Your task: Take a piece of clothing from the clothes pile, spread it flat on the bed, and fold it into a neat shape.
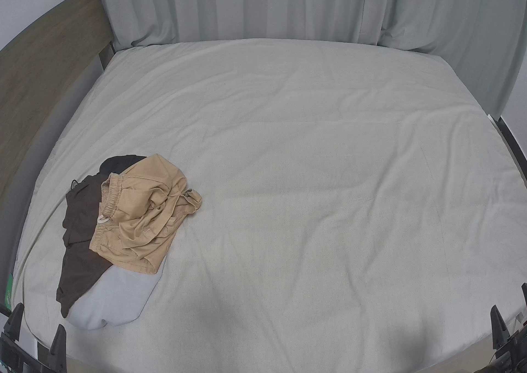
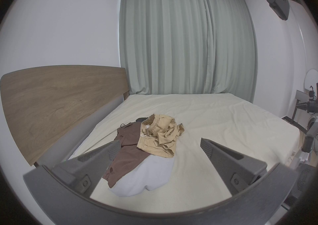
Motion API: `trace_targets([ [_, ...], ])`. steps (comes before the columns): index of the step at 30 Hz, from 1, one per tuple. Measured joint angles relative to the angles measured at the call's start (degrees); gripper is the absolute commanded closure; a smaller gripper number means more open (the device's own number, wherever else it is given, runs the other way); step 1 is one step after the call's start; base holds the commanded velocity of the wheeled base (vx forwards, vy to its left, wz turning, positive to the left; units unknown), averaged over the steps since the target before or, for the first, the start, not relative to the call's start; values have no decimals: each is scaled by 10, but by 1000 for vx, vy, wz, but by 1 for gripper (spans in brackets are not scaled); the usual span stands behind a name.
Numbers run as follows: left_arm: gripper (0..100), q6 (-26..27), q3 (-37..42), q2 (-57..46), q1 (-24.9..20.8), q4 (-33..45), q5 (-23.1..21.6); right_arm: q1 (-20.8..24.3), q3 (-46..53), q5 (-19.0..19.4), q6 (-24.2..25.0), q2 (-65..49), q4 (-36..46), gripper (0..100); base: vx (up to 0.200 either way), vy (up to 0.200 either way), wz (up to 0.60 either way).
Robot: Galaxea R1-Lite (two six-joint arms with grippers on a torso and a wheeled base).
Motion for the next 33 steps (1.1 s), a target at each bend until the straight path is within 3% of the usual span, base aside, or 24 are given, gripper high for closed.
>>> trace_targets([
  [26, 0, -29, 0, 0, 0, -2, 13, -1, 0, 0, 4, 0, 0, 0, 0, 0, 0],
  [33, 0, -15, 0, 0, 1, -75, 17, -1, 0, 0, 4, 0, 0, 0, 0, 0, 0],
])
